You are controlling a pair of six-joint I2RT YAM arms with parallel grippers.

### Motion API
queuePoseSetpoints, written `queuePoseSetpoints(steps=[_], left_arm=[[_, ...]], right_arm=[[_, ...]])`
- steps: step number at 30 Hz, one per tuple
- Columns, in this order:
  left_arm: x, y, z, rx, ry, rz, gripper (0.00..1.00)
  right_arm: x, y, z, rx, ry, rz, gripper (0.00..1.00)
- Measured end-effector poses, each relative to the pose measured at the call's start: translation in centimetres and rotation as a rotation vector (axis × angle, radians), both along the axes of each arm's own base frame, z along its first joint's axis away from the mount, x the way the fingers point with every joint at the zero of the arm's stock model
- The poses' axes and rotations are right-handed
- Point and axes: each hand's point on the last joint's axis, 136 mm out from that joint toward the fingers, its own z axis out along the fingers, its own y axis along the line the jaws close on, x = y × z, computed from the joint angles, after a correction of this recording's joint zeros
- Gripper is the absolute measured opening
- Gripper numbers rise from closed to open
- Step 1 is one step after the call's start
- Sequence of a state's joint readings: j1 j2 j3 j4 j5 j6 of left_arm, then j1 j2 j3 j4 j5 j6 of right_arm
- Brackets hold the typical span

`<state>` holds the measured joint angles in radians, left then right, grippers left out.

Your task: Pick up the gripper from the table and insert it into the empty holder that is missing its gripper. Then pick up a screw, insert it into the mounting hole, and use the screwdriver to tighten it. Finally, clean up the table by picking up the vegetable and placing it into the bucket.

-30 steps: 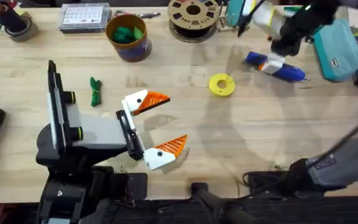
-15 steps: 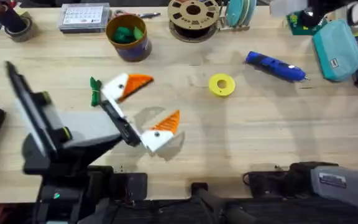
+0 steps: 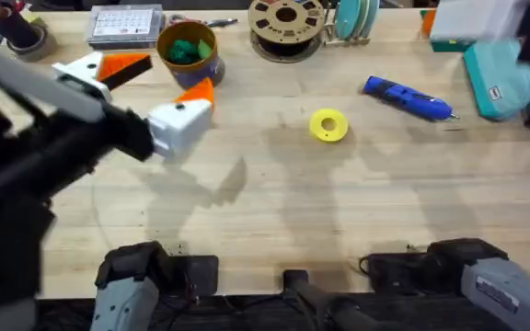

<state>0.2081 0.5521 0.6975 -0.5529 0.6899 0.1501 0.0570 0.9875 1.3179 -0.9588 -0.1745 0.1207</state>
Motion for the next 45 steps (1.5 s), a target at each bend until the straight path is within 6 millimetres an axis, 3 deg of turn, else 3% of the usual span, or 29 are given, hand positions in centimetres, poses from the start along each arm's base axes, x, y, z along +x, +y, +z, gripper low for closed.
queuePoseSetpoints(steps=[7, 10, 17, 22, 26, 29, 32, 37, 45], left_arm=[[2.0, 5.0, -2.9, 0.055, 0.314, 0.220, 0.984], [2.8, 6.9, -3.2, 0.109, 0.365, 0.306, 0.985], [3.6, 10.1, -2.9, 0.201, 0.361, 0.454, 0.985], [2.0, 13.2, -4.2, 0.255, 0.508, 0.644, 0.985], [2.0, 15.6, -4.6, 0.276, 0.623, 0.768, 0.985], [2.0, 17.0, -6.3, 0.266, 0.718, 0.829, 0.985], [2.3, 18.3, -9.1, 0.228, 0.841, 0.883, 0.986], [3.8, 18.4, -13.7, 0.165, 0.989, 0.858, 0.986], [6.2, 15.6, -19.7, 0.155, 1.134, 0.703, 0.986]], right_arm=[[-4.2, -0.2, -6.8, -0.020, 0.101, 0.013, 0.997], [-5.2, -0.5, -8.4, -0.035, 0.121, 0.011, 0.997], [-5.3, -0.7, -9.0, -0.053, 0.123, 0.009, 0.997], [-5.3, -0.7, -9.0, -0.055, 0.123, 0.010, 0.997], [-5.4, -0.8, -9.0, -0.057, 0.127, 0.009, 0.996], [-5.5, -0.8, -9.1, -0.057, 0.130, 0.009, 0.996], [-5.7, -0.8, -9.3, -0.058, 0.142, 0.009, 0.997], [-5.9, -0.8, -9.4, -0.059, 0.151, 0.009, 0.997], [-5.9, -0.8, -9.5, -0.059, 0.153, 0.009, 0.997]])
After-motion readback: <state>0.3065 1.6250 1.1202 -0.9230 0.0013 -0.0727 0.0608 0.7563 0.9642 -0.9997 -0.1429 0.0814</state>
